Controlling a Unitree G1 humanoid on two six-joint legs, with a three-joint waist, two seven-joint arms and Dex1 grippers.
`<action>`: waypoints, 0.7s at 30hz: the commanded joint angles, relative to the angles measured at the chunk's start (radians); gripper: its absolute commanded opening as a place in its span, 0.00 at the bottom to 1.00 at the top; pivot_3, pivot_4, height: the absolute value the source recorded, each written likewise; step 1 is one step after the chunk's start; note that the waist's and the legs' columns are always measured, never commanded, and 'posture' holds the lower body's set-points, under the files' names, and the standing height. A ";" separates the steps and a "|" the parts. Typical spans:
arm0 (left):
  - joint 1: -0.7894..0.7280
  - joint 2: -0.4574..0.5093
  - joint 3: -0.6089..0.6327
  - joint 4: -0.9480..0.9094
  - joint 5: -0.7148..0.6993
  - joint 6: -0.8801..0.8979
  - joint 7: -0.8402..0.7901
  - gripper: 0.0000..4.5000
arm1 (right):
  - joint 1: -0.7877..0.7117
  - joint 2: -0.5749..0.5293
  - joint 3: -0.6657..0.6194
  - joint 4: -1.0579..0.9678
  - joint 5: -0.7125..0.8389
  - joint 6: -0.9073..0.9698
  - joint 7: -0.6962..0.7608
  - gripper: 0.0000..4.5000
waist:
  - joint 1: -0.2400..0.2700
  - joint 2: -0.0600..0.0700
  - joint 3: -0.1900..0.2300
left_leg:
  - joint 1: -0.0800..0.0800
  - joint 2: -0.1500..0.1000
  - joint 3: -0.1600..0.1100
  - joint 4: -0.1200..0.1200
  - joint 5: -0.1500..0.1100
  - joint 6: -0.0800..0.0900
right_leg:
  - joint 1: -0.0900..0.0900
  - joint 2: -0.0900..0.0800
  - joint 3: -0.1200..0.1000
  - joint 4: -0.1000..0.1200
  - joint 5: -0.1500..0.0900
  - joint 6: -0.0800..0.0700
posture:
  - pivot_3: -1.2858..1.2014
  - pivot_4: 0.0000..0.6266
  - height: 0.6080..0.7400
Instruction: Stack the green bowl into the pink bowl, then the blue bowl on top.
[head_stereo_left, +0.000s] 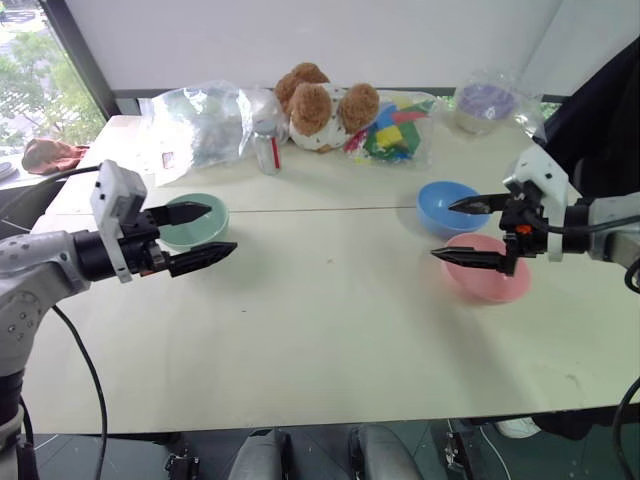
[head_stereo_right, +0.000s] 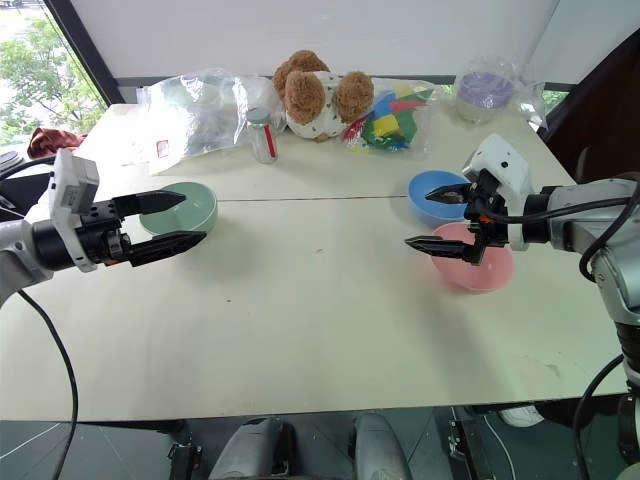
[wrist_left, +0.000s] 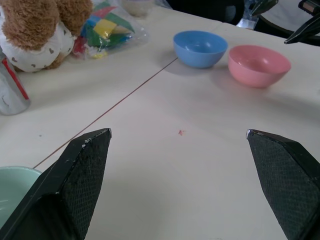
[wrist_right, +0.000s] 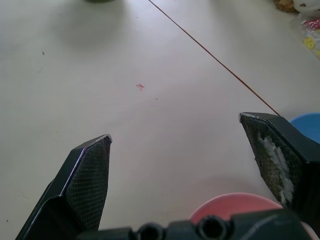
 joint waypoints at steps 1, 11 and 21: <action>-0.023 0.010 0.017 -0.013 -0.008 -0.013 -0.008 1.00 | -0.021 -0.012 -0.013 -0.021 -0.004 0.001 -0.009 0.99 | 0.000 0.000 0.000 | 0.000 0.000 0.000 0.000 0.000 0.000 | 0.000 0.000 0.000 0.000 0.000 0.000 | 0.52 0.24 1.00; -0.046 0.044 -0.056 0.014 0.019 -0.048 -0.166 1.00 | 0.097 -0.045 -0.019 -0.051 -0.030 0.206 -0.127 0.99 | 0.003 0.000 0.000 | 0.000 0.000 0.000 0.000 0.000 0.000 | 0.000 0.000 0.000 0.000 0.000 0.000 | 0.52 0.24 1.00; -0.155 0.040 -0.200 0.075 0.070 -0.108 -0.333 1.00 | 0.318 -0.012 0.001 -0.041 -0.125 0.203 -0.269 0.99 | -0.001 0.000 0.000 | 0.000 -0.001 0.002 0.000 0.000 0.000 | 0.000 0.002 0.001 0.000 0.000 0.000 | 0.52 0.24 1.00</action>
